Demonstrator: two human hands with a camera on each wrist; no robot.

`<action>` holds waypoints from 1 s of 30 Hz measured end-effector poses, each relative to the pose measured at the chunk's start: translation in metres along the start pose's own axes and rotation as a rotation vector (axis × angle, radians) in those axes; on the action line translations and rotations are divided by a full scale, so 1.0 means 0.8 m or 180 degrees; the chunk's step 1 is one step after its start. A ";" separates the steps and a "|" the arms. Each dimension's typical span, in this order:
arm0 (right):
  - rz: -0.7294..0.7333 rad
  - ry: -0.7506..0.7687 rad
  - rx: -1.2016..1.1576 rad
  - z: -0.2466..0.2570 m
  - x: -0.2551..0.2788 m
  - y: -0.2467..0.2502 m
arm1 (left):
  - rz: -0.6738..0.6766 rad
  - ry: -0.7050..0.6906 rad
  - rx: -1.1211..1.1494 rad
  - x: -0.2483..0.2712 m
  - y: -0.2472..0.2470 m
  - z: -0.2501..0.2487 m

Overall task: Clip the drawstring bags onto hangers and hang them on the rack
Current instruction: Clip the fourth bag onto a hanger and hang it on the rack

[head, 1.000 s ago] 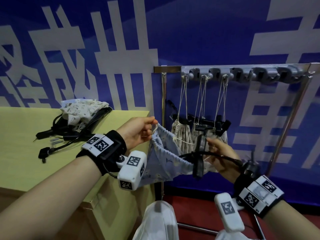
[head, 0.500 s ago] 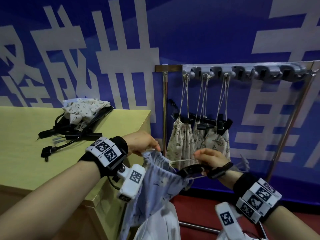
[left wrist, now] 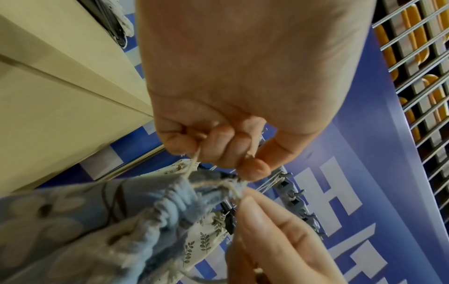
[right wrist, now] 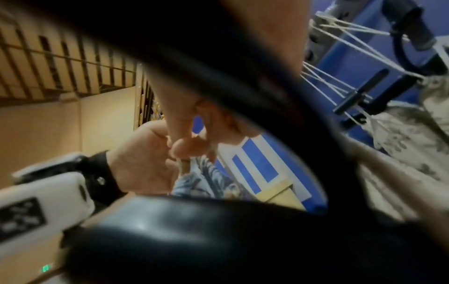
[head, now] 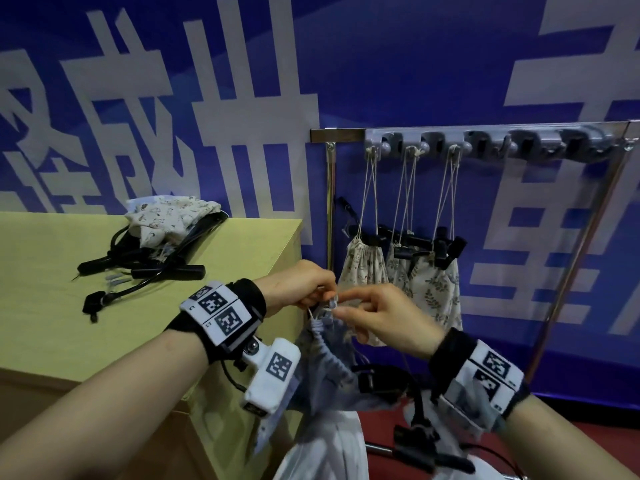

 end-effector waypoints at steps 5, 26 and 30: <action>-0.0176 -0.0120 -0.0109 -0.019 -0.001 -0.011 | -0.0135 -0.0083 -0.0090 0.004 0.004 -0.011; -0.0771 -0.0801 -0.0836 -0.042 0.016 0.017 | 0.0356 0.0196 -0.0399 -0.008 -0.032 0.011; -0.0767 -0.0889 -0.0910 -0.039 0.017 0.016 | 0.0260 0.0169 -0.0329 -0.010 -0.035 0.017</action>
Point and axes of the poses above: each hand's wrist, its own x-axis away from the middle knuckle, its own y-axis out of the back of the hand, z = x × y, the point moved 1 cm from there along -x, towards the middle knuckle, and after that the axes turned 9 degrees about -z, right-handed, at the moved point
